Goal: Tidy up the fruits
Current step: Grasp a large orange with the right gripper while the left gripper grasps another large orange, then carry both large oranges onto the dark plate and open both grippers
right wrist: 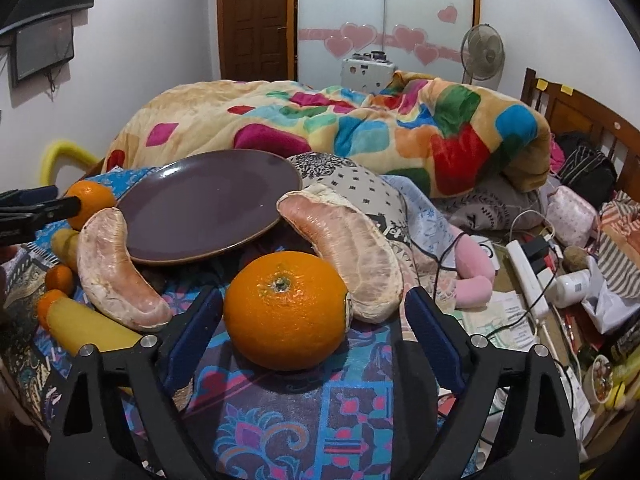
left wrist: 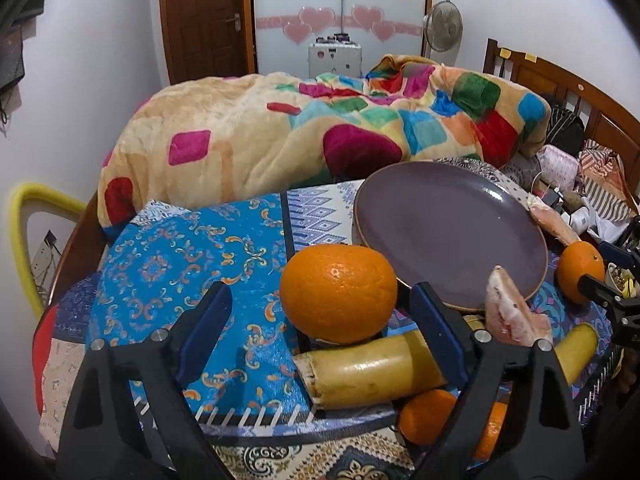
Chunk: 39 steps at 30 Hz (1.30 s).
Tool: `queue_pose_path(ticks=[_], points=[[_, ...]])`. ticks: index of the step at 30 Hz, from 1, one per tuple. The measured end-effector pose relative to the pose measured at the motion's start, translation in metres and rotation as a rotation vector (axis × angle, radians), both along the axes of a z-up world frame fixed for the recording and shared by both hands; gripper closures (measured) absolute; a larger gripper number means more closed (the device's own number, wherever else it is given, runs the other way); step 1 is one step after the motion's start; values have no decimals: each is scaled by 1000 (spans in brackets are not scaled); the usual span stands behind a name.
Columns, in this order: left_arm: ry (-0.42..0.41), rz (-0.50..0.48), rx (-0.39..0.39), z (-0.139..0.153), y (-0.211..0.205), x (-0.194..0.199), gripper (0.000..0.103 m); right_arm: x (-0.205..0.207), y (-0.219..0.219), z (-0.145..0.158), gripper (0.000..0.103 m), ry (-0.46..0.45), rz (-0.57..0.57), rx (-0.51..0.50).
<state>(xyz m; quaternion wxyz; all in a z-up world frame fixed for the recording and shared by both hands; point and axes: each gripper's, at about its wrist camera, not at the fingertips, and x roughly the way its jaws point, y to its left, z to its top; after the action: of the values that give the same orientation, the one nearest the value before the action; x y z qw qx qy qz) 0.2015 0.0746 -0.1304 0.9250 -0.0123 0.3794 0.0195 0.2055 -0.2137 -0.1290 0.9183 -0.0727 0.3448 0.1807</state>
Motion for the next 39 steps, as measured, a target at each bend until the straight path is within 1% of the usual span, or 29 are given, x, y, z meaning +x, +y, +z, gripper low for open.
queue_pose_path(ticks=[2, 4, 6, 7, 8, 9, 11, 12, 14, 17, 22, 28, 32, 35, 39], points=[[15, -2, -8, -3, 2, 5, 14, 1, 1, 0, 17, 10, 15, -6], [29, -8, -16, -6, 3, 9, 15, 4, 2, -2, 23, 31, 29, -6], [42, -15, -18, -8, 3, 13, 18, 8, 4, -6, 28, 62, 44, -2], [50, -21, -23, -9, 2, 14, 19, 9, 4, -7, 29, 69, 45, 3], [60, -27, -26, -10, 1, 15, 22, 9, 4, -7, 29, 64, 47, 0], [65, -31, -28, -10, 0, 15, 23, 9, 5, -7, 32, 62, 52, -4], [88, -47, -26, -12, -3, 18, 32, 9, 6, -6, 36, 62, 63, -5], [96, -56, -25, -13, -5, 19, 34, 9, 8, -5, 40, 61, 71, -10], [104, -66, 4, -12, -10, 22, 34, 10, 11, -3, 40, 58, 78, -32], [112, -74, 30, -10, -11, 22, 35, 12, 11, -2, 40, 60, 85, -38], [108, -63, 14, -5, -7, 18, 36, 11, 7, 8, 41, 32, 80, -21], [47, -57, 12, 20, -8, 12, 36, 13, 7, 28, 41, -10, 78, 13], [-7, -67, 40, 39, -18, 12, 36, 16, 14, 45, 41, -48, 89, 34], [-27, -78, 37, 48, -23, 14, 36, 18, 21, 58, 41, -92, 95, 31], [-47, -92, 32, 59, -31, 19, 36, 25, 27, 74, 41, -138, 100, 52]])
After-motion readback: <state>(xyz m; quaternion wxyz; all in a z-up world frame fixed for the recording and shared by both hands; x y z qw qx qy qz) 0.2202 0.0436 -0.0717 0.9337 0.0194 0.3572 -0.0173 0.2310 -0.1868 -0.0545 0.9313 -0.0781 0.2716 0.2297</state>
